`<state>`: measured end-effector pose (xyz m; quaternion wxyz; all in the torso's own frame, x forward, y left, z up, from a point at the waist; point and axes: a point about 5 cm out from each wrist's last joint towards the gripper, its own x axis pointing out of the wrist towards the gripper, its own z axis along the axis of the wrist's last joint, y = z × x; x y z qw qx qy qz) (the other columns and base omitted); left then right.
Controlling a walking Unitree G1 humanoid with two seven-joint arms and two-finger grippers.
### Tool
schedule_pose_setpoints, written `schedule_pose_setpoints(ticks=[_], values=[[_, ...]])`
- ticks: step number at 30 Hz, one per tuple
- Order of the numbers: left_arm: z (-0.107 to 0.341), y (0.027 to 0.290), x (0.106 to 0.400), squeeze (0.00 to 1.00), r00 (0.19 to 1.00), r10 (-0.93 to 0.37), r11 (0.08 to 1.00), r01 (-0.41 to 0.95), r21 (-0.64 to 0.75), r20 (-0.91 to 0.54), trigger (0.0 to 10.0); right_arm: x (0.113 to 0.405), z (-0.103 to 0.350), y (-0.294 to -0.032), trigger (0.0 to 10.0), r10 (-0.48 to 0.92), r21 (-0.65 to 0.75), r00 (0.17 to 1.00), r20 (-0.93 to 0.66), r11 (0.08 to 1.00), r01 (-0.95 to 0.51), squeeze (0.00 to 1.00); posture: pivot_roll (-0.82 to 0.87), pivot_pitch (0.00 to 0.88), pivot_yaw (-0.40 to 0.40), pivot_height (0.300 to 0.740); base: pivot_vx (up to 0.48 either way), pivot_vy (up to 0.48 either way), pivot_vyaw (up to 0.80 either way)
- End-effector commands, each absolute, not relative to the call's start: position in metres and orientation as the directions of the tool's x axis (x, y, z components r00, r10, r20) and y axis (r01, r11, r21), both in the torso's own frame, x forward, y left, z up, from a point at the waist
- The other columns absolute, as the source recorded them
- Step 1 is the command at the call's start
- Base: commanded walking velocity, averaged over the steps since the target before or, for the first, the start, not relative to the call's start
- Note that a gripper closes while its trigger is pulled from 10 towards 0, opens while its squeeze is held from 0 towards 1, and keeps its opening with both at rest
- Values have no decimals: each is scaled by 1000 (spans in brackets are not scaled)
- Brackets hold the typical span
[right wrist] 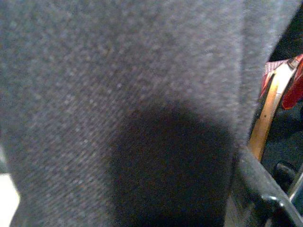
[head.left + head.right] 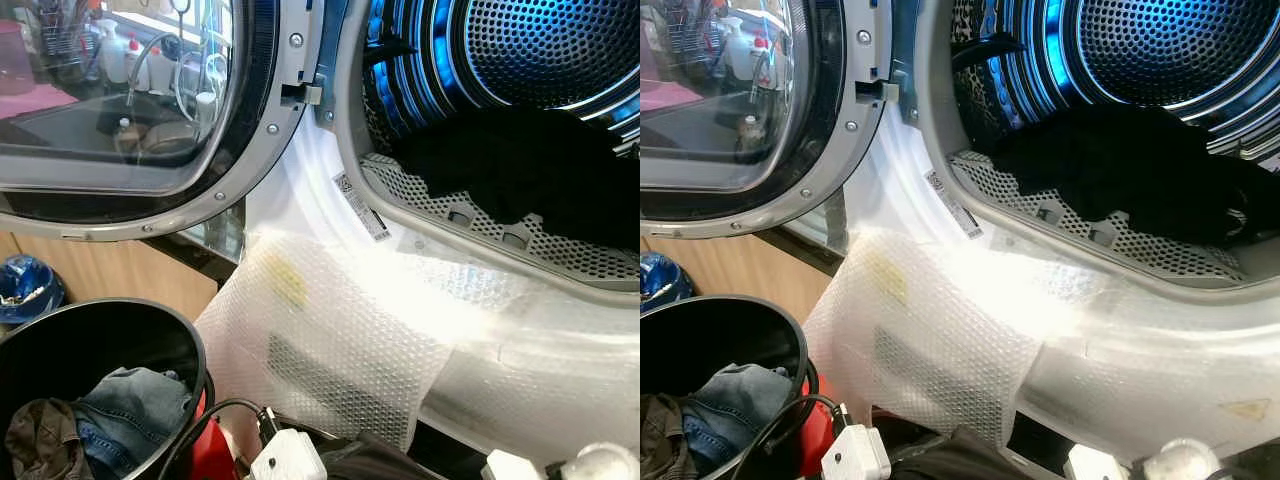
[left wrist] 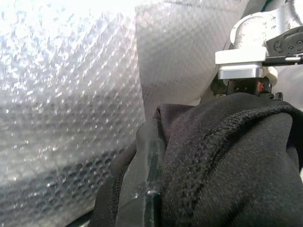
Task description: Clothes washing
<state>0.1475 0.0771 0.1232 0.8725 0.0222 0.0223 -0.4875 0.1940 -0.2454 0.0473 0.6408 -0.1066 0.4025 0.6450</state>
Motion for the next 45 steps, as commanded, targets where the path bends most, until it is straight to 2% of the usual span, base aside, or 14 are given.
schedule_pose_setpoints(ticks=[1,3,5,10,17,23,26,28,30,34,38,39,42,45], values=[[134,78,146,0,525,-851,524,851,30,-21,0,184,37,-265,10000,693,403,-142,-707,229,-886,0,110,84,-176,740,0,0,0],[134,79,146,0,524,-852,523,852,28,-24,0,182,27,-270,10000,662,393,-112,-741,292,-872,0,109,84,-175,740,0,0,0],[133,80,144,0,521,-853,520,854,25,-33,0,182,12,-273,10000,632,362,-23,-775,414,-835,0,106,85,-172,740,0,0,0],[131,84,143,0,528,-847,528,849,19,-57,0,177,-7,-277,10000,594,372,38,-804,551,-747,0,113,87,-168,740,0,0,0],[129,95,142,0,570,-816,570,821,29,-93,0,165,-40,-288,10000,359,221,142,-923,793,-567,0,116,91,-163,740,0,0,0],[133,105,152,0,659,-749,655,752,69,-68,0,157,-57,-287,10000,201,106,188,-961,901,-420,0,126,90,-153,740,0,0,0],[149,109,162,0,739,-673,739,669,76,34,0,148,-69,-283,10000,69,-1,187,-980,937,-350,0,140,91,-150,740,0,0,0],[151,109,163,0,745,-665,746,661,80,44,0,148,-69,-282,10000,51,-19,192,-980,940,-342,0,140,93,-148,740,0,0,0],[164,112,169,0,784,-606,795,604,61,130,0,149,-72,-283,10000,-39,-104,238,-970,959,-265,0,136,92,-143,740,0,0,0],[177,103,170,0,753,-634,764,645,-6,180,0,145,-76,-281,10000,-137,-194,246,-959,955,-225,0,143,92,-145,740,0,0,0],[180,102,168,0,735,-654,745,666,-14,179,0,136,-79,-286,10000,-215,-264,200,-956,927,-267,0,142,93,-141,740,0,0,0],[184,107,171,0,755,-627,769,640,-7,193,0,127,-78,-295,10000,-279,-317,158,-947,891,-324,0,144,93,-140,740,0,0,0],[191,119,178,0,800,-551,821,570,-15,236,0,120,-78,-300,10000,-306,-332,130,-943,880,-340,0,143,94,-135,740,0,0,0],[205,147,195,0,890,-324,931,360,-57,323,0,119,-81,-293,10000,-237,-271,152,-959,925,-267,0,148,96,-135,740,0,0,0]])
